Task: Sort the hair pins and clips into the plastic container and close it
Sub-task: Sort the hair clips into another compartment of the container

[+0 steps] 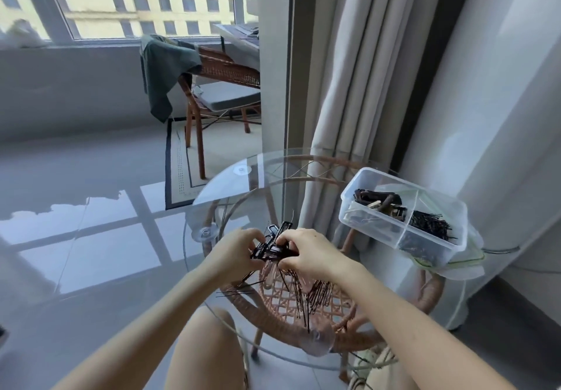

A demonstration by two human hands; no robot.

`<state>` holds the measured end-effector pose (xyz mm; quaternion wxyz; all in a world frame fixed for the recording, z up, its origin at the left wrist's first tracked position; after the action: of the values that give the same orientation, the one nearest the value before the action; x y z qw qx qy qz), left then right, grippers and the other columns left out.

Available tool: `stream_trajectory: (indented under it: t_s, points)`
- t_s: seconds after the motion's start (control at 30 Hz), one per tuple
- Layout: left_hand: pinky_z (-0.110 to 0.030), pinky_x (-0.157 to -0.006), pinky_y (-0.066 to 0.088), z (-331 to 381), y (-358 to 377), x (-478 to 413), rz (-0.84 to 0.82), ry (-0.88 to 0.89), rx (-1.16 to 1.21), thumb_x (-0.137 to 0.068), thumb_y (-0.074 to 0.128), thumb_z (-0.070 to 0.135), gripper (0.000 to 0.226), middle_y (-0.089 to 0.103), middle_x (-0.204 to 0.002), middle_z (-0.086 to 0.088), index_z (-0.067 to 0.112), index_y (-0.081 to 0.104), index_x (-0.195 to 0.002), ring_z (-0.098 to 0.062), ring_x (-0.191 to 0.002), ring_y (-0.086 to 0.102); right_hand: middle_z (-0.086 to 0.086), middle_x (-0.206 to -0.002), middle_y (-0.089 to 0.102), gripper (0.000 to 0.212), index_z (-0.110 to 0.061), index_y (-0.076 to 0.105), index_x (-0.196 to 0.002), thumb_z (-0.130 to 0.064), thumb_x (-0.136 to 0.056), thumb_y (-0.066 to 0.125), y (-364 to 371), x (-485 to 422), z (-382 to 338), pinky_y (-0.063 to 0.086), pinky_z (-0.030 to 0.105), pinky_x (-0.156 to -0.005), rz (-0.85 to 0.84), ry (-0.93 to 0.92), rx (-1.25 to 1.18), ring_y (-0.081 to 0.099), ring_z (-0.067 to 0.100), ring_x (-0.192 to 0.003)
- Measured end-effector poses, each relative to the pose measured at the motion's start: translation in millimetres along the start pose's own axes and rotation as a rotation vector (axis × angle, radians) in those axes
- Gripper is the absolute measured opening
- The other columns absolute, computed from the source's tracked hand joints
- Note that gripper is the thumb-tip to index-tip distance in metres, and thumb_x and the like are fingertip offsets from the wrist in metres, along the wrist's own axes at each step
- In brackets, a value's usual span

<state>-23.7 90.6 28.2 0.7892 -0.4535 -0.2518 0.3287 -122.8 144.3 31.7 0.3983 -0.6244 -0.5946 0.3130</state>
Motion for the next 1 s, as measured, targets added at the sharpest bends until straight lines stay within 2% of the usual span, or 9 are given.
stream_trajectory:
  t_s: [0.17,0.33,0.5,0.57,0.7,0.77,0.83,0.93,1.0]
  points:
    - [-0.016,-0.055,0.041,-4,-5,-11,0.033,-0.074,0.103,-0.073,0.073,0.014,0.039,0.059,-0.078,0.004,0.015,0.06,-0.11,-0.009,-0.067,0.053,0.002,-0.107,0.063,0.031,-0.016,0.065,-0.108,-0.03,-0.081,0.068,-10,4,1,0.038,0.025,-0.083,0.115,-0.017,0.03,0.056,0.018,-0.099]
    - [-0.018,-0.058,0.043,-10,-4,-19,-0.011,-0.129,0.141,-0.073,0.071,0.013,0.022,0.068,-0.085,-0.007,0.006,0.07,-0.093,-0.013,-0.067,0.053,0.004,-0.106,0.065,0.026,-0.014,0.067,-0.106,-0.022,-0.081,0.067,-28,9,9,0.043,0.029,-0.088,0.189,0.009,-0.028,0.058,0.02,-0.099]
    - [-0.025,-0.058,0.046,-11,2,-24,-0.053,-0.141,0.122,-0.079,0.066,0.017,0.02,0.073,-0.089,-0.017,-0.001,0.072,-0.082,-0.017,-0.061,0.051,0.001,-0.064,0.063,0.011,-0.009,0.069,-0.092,-0.009,-0.084,0.061,-50,22,22,0.047,0.022,-0.053,0.212,0.068,-0.241,0.057,0.007,-0.05]
    - [-0.024,-0.057,0.046,-7,-3,-26,-0.042,-0.123,0.132,-0.082,0.063,0.02,0.021,0.073,-0.086,-0.016,0.001,0.072,-0.083,-0.017,-0.061,0.054,0.005,-0.061,0.065,0.01,-0.011,0.068,-0.089,-0.006,-0.085,0.06,-59,28,31,0.047,0.023,-0.047,0.216,0.099,-0.343,0.056,0.009,-0.044]
    - [-0.025,-0.06,0.052,8,-18,-30,0.012,-0.079,0.216,-0.085,0.061,0.02,0.014,0.073,-0.078,-0.008,0.009,0.071,-0.083,-0.013,-0.06,0.061,0.009,-0.065,0.068,0.008,-0.007,0.069,-0.085,-0.003,-0.083,0.062,-97,44,54,0.047,0.022,-0.042,0.399,0.149,-0.432,0.06,0.011,-0.045]
    - [-0.015,-0.048,0.047,24,-26,-36,0.043,-0.045,0.284,-0.085,0.063,0.019,0.011,0.07,-0.068,-0.003,0.011,0.07,-0.082,-0.003,-0.049,0.059,0.012,-0.062,0.067,0.008,-0.004,0.069,-0.078,-0.006,-0.082,0.062,-128,52,76,0.049,0.027,-0.044,0.597,0.213,-0.33,0.058,0.013,-0.044]
    - [-0.007,-0.039,0.037,51,-33,-47,0.087,0.007,0.343,-0.084,0.063,0.017,0.011,0.065,-0.062,0.001,0.009,0.07,-0.083,0.003,-0.039,0.054,0.016,-0.063,0.068,0.011,-0.002,0.069,-0.075,-0.01,-0.08,0.064,-154,57,101,0.056,0.038,-0.057,0.752,0.291,-0.198,0.063,0.026,-0.054]
    - [-0.007,-0.039,0.038,105,-38,-67,0.122,0.112,0.334,-0.084,0.063,0.017,0.013,0.064,-0.062,0.001,0.007,0.072,-0.085,0.003,-0.04,0.053,0.022,-0.074,0.069,0.018,0.002,0.068,-0.086,-0.014,-0.08,0.064,-161,44,124,0.055,0.044,-0.071,0.683,0.4,-0.15,0.064,0.039,-0.073]
    - [-0.014,-0.053,0.048,137,-34,-78,0.11,0.182,0.293,-0.085,0.06,0.012,0.015,0.068,-0.067,-0.003,0.006,0.074,-0.085,-0.003,-0.049,0.059,0.022,-0.086,0.068,0.021,0.001,0.066,-0.094,-0.015,-0.084,0.059,-156,38,123,0.051,0.037,-0.077,0.618,0.436,-0.036,0.062,0.038,-0.087]
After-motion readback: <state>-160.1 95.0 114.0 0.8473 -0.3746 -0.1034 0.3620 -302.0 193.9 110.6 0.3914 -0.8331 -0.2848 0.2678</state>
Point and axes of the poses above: each hand's wrist, its own x-axis away from the middle knuckle, its own y-axis out of the palm, z = x × y, the point moved 9 cm from there along -x, towards the middle knuckle
